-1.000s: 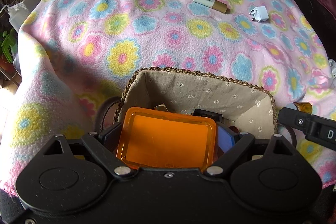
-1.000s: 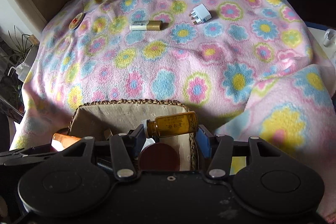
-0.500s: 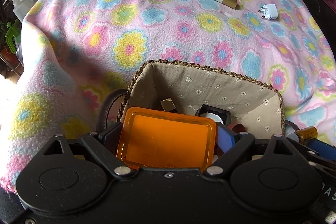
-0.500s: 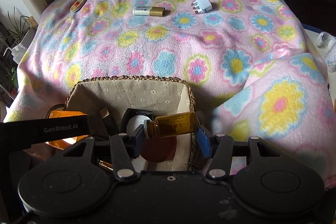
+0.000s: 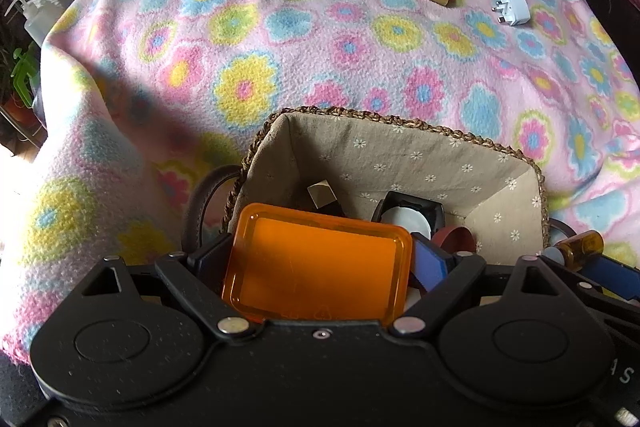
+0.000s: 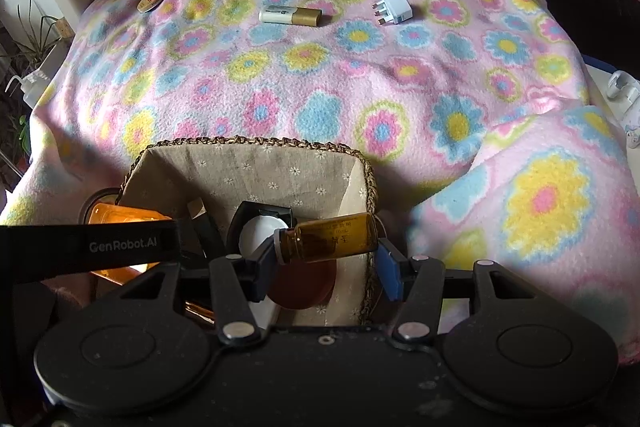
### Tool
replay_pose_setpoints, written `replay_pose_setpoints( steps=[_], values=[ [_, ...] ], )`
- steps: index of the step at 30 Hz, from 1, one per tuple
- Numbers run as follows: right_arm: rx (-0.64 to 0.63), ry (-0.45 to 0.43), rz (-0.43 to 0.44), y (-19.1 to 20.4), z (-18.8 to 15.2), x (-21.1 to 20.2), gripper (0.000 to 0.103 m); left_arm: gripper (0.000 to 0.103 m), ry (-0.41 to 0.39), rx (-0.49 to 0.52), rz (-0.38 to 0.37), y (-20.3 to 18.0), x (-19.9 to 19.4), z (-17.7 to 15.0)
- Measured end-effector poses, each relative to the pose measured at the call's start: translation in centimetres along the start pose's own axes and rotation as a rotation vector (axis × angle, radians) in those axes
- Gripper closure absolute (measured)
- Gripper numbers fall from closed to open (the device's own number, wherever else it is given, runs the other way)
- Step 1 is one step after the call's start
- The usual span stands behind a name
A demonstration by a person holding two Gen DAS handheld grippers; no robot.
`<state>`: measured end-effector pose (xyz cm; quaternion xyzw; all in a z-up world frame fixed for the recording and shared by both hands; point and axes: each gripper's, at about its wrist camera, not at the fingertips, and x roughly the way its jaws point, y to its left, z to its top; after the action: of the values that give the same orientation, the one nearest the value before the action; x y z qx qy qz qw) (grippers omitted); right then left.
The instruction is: Organize rigid objects
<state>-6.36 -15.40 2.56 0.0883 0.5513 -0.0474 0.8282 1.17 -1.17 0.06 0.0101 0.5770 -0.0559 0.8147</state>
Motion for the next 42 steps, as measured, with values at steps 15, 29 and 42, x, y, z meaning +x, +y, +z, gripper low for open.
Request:
replay_pose_setpoints(
  steps=[15, 29, 42],
  values=[
    [0.002, 0.007, -0.004, 0.02, 0.04, 0.27, 0.048, 0.015, -0.005, 0.011, 0.01, -0.15, -0.11, -0.05],
    [0.018, 0.005, -0.006, -0.32, 0.08, 0.3, 0.04, 0.015, 0.0, 0.022, 0.033, -0.32, -0.07, -0.2],
    [0.03, -0.007, -0.011, -0.36, 0.03, 0.13, 0.03, 0.015, 0.003, 0.02, 0.036, -0.25, 0.03, -0.25]
  ],
)
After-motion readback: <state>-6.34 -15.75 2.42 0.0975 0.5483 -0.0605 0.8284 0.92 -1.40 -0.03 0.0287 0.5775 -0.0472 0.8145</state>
